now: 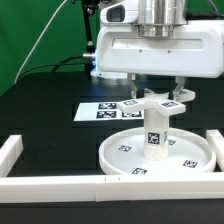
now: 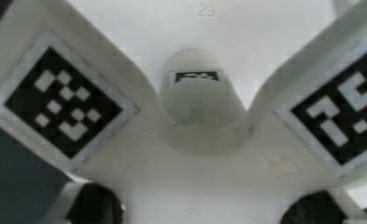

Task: Assemble round table

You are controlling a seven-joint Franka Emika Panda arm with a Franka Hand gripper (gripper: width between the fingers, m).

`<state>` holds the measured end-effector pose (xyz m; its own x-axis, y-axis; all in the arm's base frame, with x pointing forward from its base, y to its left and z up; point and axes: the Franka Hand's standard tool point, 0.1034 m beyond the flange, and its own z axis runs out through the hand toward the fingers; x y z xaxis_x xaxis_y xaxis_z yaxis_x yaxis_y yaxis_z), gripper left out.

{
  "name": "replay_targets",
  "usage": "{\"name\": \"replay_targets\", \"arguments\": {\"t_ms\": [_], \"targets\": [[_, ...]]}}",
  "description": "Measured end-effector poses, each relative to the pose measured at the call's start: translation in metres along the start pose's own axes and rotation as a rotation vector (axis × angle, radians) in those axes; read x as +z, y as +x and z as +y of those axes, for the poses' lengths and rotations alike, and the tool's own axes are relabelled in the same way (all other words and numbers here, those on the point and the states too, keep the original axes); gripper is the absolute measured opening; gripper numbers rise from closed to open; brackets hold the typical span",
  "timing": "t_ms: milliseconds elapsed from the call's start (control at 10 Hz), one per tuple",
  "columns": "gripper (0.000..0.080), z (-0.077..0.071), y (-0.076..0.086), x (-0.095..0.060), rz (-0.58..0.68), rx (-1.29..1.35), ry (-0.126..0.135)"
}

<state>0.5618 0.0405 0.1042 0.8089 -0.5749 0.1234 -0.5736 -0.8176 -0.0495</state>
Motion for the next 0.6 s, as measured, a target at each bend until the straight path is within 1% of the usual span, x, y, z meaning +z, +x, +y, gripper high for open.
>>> {"name": "replay_targets", "arguments": {"t_ms": [200,400,500,600], "targets": [[0.0439,0.0019,0.0008,-0.0007,-0.021,0.285,0.019],[0.0439,0.0021,0.0003,-0.0011,-0.028,0.444,0.017],[0.0439,0.0026,0.0005,-0.0011,-0.029,0.454,0.016],[0.0548,0.0026,0.0001,-0.0004,-0.03,0.454,0.015]]}}
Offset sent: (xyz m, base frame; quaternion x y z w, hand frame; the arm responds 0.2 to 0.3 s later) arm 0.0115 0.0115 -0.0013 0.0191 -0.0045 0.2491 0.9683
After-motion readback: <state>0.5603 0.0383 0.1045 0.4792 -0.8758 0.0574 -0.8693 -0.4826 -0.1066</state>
